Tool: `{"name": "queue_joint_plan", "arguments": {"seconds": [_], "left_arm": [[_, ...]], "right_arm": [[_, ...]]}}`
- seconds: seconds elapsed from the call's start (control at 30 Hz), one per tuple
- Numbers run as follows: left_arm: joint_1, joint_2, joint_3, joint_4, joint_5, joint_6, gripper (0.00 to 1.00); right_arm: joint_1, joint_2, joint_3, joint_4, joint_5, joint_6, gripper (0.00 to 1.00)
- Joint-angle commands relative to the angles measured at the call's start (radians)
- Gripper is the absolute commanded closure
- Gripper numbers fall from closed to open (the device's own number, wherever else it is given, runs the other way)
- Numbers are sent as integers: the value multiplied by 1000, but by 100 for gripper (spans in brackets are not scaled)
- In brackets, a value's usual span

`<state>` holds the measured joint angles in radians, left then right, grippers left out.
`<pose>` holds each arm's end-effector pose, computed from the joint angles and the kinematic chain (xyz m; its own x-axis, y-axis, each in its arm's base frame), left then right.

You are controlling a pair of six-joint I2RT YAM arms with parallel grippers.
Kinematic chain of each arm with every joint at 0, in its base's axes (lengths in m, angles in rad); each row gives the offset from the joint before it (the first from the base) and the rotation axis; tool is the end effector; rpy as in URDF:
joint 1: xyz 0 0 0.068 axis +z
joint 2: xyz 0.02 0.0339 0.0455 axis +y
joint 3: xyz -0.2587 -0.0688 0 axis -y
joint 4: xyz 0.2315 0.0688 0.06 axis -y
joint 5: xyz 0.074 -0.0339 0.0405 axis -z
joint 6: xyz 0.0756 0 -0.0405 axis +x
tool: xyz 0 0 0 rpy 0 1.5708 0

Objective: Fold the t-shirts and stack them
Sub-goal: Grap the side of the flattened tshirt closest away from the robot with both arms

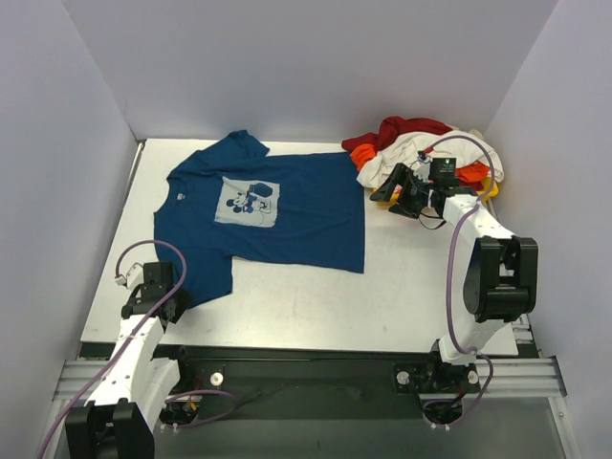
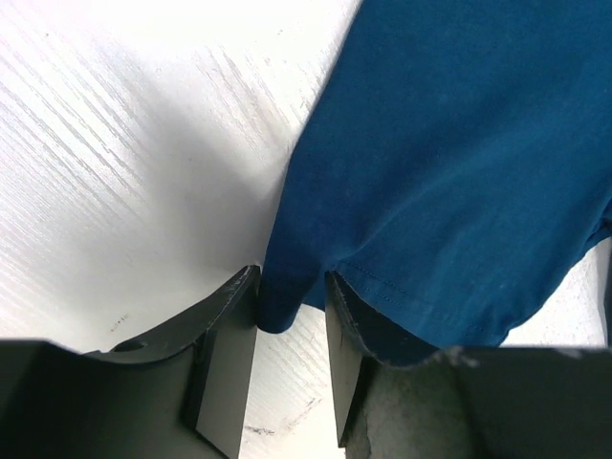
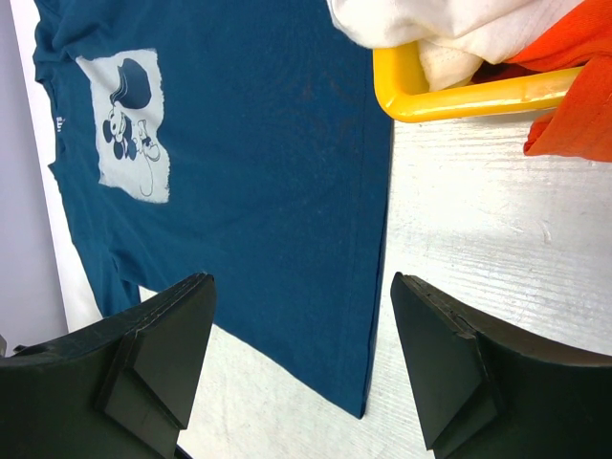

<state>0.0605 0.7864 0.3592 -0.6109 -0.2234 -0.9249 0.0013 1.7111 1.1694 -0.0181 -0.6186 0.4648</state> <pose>0.1465 0.0257 0.1281 -0.3808 -0.8032 -0.4581 -0.7897 0.5402 -0.2907 0.4003 0.0444 0.2297 -0.6954 0.3643 -0.6194 -0.2022 0.7280 0.6551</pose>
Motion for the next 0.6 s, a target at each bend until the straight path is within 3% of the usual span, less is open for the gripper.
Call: {"name": "queue_joint_plan", "arguments": {"seconds": [0.0,0.1,0.23,0.27,0.33,0.57], "left_arm": [[-2,-1,7,-6,-2,-8,57],[-4,5,7,-1,1,-3,63],[-4,-3,7,7,4,3,78],[-2,-7,6,11,2,12,89],[-4,-12,7,31,2,21,97],[-4,-53,12,89,-11,103,100]], "right_arm": [[8,-30,6,9,-27,3,25],[9,-31,4,9,-27,0,25],[14,-38,1,9,-24,0,25],[16,-38,1,9,-23,-2,25],[22,-38,1,9,-23,-2,25],[110,-62,-37,-11,23,-14,27]]}}
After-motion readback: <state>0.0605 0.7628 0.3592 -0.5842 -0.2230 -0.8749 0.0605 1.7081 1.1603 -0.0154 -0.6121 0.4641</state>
